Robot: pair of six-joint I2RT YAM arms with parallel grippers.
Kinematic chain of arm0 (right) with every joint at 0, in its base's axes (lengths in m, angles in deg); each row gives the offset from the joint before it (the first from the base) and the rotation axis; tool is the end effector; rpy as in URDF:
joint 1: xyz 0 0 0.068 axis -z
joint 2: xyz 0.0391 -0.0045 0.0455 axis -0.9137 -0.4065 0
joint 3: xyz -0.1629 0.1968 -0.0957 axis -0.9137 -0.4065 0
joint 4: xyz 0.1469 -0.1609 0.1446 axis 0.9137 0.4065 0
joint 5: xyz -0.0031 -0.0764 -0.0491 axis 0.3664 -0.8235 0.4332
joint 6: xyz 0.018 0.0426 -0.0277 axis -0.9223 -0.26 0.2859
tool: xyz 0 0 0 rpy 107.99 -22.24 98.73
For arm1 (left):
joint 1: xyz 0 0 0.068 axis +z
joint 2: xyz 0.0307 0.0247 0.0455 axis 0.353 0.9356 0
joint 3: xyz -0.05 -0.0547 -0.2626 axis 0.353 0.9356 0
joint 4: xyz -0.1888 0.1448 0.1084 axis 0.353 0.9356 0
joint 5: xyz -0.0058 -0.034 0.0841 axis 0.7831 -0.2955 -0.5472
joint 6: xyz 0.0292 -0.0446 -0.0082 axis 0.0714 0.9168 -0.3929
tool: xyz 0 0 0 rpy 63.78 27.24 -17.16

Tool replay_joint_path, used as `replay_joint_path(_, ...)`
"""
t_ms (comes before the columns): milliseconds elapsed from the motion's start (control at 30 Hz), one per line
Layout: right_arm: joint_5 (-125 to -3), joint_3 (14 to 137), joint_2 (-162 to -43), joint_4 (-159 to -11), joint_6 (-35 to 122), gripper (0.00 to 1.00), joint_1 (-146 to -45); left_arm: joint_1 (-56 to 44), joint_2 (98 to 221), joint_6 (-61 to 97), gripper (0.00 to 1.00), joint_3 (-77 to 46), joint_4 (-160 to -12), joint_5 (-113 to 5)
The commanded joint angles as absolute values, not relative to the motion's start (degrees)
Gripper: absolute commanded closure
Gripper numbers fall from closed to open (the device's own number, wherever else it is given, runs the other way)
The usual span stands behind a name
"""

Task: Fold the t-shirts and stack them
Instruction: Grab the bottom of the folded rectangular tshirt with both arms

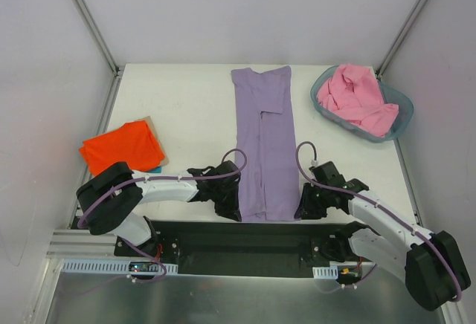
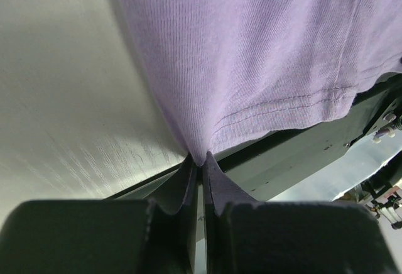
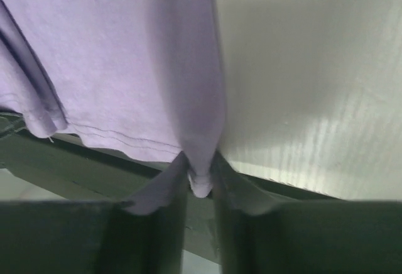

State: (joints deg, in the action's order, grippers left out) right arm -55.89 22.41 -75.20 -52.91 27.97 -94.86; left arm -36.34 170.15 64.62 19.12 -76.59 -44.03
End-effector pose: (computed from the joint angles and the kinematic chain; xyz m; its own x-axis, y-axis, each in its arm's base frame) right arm 0.1284 0.0817 0.1523 -0.9444 -0.1052 -0.3115 -0.2277 0.8928 0.3887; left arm 0.1379 -0.2324 0.1440 -0.9953 0.0525 -0.0813 0.0914 0.7861 -0.6114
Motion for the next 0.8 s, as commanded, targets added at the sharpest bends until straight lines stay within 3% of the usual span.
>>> replay_joint_path(0, -52.4, 20.3, -75.2, -57.1, 27.9, 0.83, -95.1, -36.7, 168.6, 64.9, 1.00, 19.9, -75.8, -43.6)
replay_joint_path(67, -52.1, 19.0, -73.2, -57.1, 27.7, 0.97, -95.1, -36.7, 168.0, 64.8, 1.00, 20.0, -75.9, -42.9)
replay_joint_path(100, -50.8, 18.8, -72.3, -57.0, 27.7, 0.99, -95.1, -36.8, 167.5, 64.6, 1.00, 20.1, -75.8, -42.7)
replay_joint_path(467, -42.9, 16.3, -57.4, -52.3, 22.9, 0.99, -95.0, -38.4, 159.9, 60.5, 1.00, 19.9, -75.8, -40.0)
replay_joint_path(767, -55.5, 36.1, -72.1, -49.3, 32.6, 0.99, -94.3, -31.3, 159.3, 53.2, 1.00, 13.2, -75.0, -43.2)
